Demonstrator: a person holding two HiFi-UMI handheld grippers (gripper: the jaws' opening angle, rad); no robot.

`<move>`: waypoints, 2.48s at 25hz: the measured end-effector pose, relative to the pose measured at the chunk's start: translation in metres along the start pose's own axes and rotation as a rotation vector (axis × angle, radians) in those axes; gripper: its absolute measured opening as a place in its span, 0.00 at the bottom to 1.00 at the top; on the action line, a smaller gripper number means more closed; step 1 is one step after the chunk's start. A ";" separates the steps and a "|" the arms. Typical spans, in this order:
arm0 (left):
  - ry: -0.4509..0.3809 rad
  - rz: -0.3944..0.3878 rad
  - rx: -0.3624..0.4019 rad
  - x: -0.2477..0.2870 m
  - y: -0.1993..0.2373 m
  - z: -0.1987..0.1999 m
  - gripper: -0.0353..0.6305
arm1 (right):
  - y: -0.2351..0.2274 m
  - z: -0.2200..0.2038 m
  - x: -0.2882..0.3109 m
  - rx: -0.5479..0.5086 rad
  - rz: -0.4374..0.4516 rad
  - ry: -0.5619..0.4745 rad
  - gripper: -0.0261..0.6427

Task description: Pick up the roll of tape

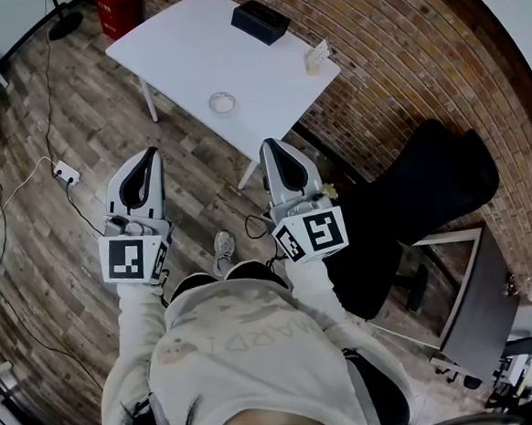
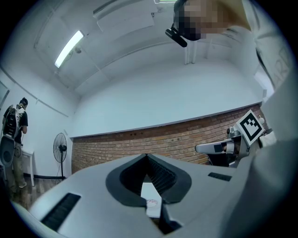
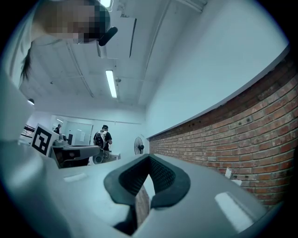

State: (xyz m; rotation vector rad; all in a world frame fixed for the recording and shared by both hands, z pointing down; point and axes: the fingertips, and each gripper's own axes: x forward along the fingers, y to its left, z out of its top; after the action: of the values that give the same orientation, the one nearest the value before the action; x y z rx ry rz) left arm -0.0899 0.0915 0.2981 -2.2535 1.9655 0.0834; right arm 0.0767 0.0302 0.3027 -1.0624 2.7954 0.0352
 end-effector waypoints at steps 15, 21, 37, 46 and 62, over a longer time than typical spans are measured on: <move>-0.011 0.063 0.024 0.121 0.017 -0.011 0.06 | -0.095 -0.022 0.097 0.009 0.076 0.041 0.06; 0.017 0.082 0.024 0.138 0.021 -0.023 0.06 | -0.115 -0.037 0.114 0.034 0.079 0.064 0.06; 0.052 0.001 -0.003 0.210 0.049 -0.054 0.06 | -0.152 -0.100 0.180 0.076 -0.008 0.265 0.06; 0.063 -0.058 -0.013 0.258 0.094 -0.070 0.06 | -0.169 -0.152 0.236 0.134 -0.069 0.420 0.06; 0.087 -0.156 -0.072 0.320 0.157 -0.107 0.06 | -0.186 -0.261 0.279 0.225 -0.164 0.712 0.06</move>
State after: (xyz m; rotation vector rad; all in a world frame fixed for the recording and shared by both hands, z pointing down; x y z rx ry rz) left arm -0.2062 -0.2585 0.3466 -2.4875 1.8475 0.0387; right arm -0.0406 -0.3120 0.5247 -1.4601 3.1593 -0.8069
